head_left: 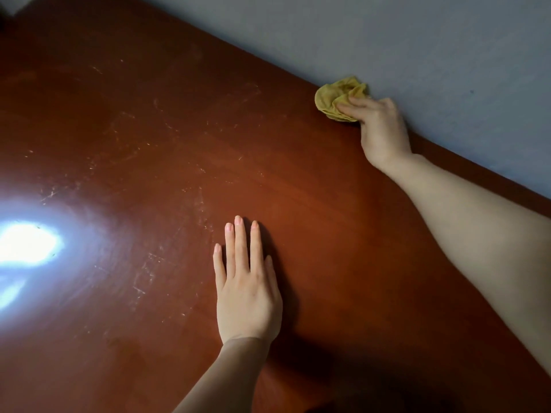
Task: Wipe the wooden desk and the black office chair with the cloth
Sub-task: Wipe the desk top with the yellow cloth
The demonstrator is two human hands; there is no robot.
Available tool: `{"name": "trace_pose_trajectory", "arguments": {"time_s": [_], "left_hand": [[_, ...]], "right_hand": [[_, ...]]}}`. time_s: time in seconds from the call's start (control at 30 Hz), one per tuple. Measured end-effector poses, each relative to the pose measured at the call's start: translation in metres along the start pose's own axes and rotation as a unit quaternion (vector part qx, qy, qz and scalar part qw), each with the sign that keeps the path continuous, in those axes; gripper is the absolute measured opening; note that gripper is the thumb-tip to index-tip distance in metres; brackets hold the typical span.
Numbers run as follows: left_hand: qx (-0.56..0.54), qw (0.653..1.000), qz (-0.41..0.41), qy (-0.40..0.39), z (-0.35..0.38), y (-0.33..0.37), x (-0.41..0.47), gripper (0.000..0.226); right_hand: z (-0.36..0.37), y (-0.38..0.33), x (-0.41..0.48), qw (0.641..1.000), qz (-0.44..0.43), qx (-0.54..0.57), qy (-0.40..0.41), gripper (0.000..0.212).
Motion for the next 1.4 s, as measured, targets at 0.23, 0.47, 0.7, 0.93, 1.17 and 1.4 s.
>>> {"name": "trace_pose_trajectory", "arguments": {"time_s": [0.23,0.47,0.7,0.93,1.17,1.4], "left_hand": [[0.014,1.000,0.002,0.001,0.001,0.000,0.000,0.052],[0.020,1.000,0.001,-0.001,0.000,-0.001,0.000,0.053],[0.025,1.000,0.000,-0.004,-0.002,-0.003,0.001,0.055],[0.018,1.000,0.002,-0.001,-0.004,0.002,0.000,0.057],[0.013,1.000,0.002,-0.001,-0.005,0.002,0.000,0.057],[0.014,1.000,0.002,0.002,-0.003,0.002,0.000,0.056]], "right_hand": [[0.005,-0.005,-0.036,0.999,0.000,0.002,0.052,0.053],[-0.001,-0.039,-0.139,0.995,0.049,0.019,0.088,0.058],[0.003,-0.090,-0.262,0.997,0.011,0.062,0.047,0.050],[-0.021,-0.059,-0.274,0.966,-0.241,0.035,-0.088,0.045],[-0.036,0.007,-0.185,0.969,-0.239,-0.006,-0.064,0.048],[-0.049,0.058,-0.104,0.986,-0.154,-0.026,-0.050,0.058]]}}
Point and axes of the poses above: each hand's wrist, its own x-axis towards the middle knuckle, its own z-axis out of the palm, y = z × x, the point moved 4 cm from there along x, towards the middle knuckle, and after that the axes turned 8 degrees about x, right-handed, at the moved point
